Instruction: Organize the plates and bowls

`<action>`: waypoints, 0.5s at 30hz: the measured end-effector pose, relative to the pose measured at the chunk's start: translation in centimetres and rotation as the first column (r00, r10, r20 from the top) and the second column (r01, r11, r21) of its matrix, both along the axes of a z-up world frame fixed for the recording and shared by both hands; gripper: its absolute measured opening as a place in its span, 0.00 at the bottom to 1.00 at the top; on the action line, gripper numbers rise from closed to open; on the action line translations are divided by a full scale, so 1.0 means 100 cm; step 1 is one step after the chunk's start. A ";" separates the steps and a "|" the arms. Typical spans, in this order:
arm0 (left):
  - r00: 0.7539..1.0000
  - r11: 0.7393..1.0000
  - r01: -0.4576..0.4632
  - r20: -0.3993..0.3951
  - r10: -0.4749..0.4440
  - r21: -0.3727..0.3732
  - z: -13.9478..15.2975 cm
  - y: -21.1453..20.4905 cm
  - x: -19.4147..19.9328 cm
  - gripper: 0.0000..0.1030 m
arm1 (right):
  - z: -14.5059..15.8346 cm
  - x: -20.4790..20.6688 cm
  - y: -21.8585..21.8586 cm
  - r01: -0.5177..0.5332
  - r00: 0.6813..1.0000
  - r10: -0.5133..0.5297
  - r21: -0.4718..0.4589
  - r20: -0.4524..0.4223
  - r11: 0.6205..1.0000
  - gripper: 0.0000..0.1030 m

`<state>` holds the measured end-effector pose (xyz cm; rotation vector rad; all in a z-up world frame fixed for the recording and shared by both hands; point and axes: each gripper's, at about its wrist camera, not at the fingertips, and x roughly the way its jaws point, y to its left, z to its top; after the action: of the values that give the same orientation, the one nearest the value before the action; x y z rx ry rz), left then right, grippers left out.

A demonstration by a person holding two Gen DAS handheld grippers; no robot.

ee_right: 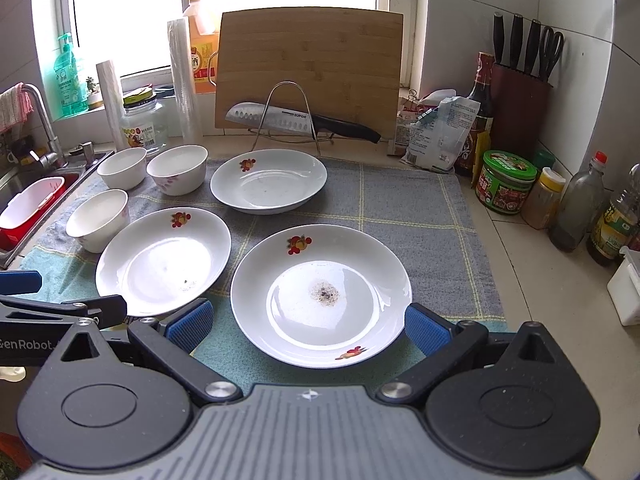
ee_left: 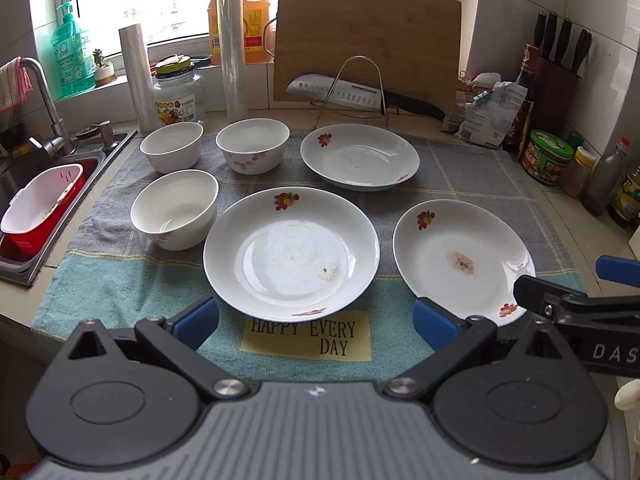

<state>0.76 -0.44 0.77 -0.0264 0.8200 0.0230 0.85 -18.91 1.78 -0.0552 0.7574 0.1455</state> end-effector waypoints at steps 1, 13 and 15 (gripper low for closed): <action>1.000 1.000 0.003 0.002 -0.003 -0.004 -0.001 -0.001 0.000 0.99 | -0.001 0.000 -0.001 -0.002 1.000 0.002 -0.002 0.006 1.000 1.00; 1.000 1.000 -0.011 -0.009 0.011 -0.007 -0.010 -0.003 0.000 0.99 | -0.036 0.007 -0.027 -0.009 1.000 0.009 0.000 -0.012 1.000 1.00; 1.000 1.000 -0.014 -0.021 0.014 -0.010 -0.012 -0.004 0.000 0.99 | -0.047 0.011 -0.030 0.000 1.000 -0.001 -0.011 -0.028 1.000 1.00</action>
<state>0.81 -0.84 -0.42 -0.0421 0.8404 0.0326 1.93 -21.93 -2.95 -0.0631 0.7864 0.1420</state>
